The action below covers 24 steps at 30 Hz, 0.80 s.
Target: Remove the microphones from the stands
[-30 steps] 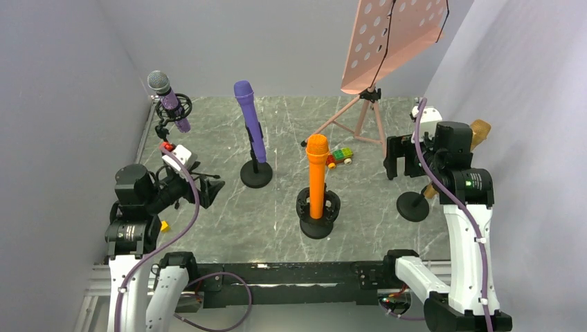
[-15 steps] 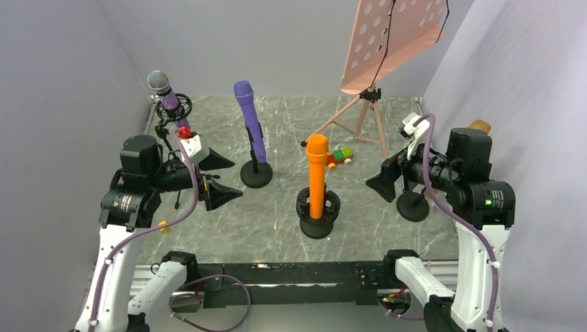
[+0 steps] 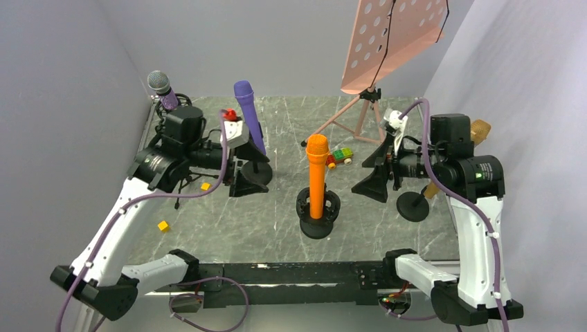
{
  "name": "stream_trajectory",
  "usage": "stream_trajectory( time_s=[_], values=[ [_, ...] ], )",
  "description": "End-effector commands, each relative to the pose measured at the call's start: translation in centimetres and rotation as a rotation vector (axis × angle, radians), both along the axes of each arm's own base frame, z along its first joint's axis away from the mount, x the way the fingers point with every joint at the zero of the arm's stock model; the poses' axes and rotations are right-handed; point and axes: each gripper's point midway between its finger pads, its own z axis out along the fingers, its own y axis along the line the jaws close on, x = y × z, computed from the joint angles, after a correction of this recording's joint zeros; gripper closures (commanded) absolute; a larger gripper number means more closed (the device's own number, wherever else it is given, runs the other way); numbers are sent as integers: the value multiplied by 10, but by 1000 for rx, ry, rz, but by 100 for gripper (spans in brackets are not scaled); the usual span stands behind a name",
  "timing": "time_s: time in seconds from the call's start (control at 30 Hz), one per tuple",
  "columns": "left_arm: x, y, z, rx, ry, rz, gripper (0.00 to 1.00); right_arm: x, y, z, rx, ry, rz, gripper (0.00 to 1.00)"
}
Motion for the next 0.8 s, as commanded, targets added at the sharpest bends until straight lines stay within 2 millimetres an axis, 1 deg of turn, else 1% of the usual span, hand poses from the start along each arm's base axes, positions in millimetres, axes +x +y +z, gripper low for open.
stream_trajectory(
  time_s=[0.0, 0.1, 0.2, 0.23, 0.27, 0.3, 0.37, 0.43, 0.57, 0.67, 0.77],
  values=[
    [-8, -26, 31, -69, -97, -124, 11, -11, 14, -4, 38, 15, 91, 8],
    [-9, -39, 31, -88, -83, -154, 10, -15, 18, -15, 29, 53, 123, 9],
    [-5, -50, 31, -135, -7, -140, 9, -17, 23, -26, 26, 77, 161, 10],
    [-3, -54, 33, -160, 43, -129, 8, -17, 26, -27, 30, 86, 172, 10],
    [-1, -58, 38, -192, 54, -127, 8, -16, 29, -28, 38, 99, 182, 11],
    [-1, -61, 39, -199, 73, -129, 7, -16, 31, -28, 47, 113, 192, 11],
    [-3, -69, 38, -190, 64, -151, 7, -14, 37, -27, 63, 130, 212, 11],
    [-6, -74, 41, -194, 46, -176, 7, -13, 43, -27, 73, 138, 241, 11],
    [-7, -81, 48, -202, 48, -206, 6, -14, 53, -27, 78, 115, 297, 6],
    [-7, -86, 45, -198, 65, -223, 6, -13, 61, -29, 90, 66, 319, 4],
    [-8, -92, 44, -193, 80, -235, 6, -14, 69, -36, 102, 41, 336, 3]
  ],
)
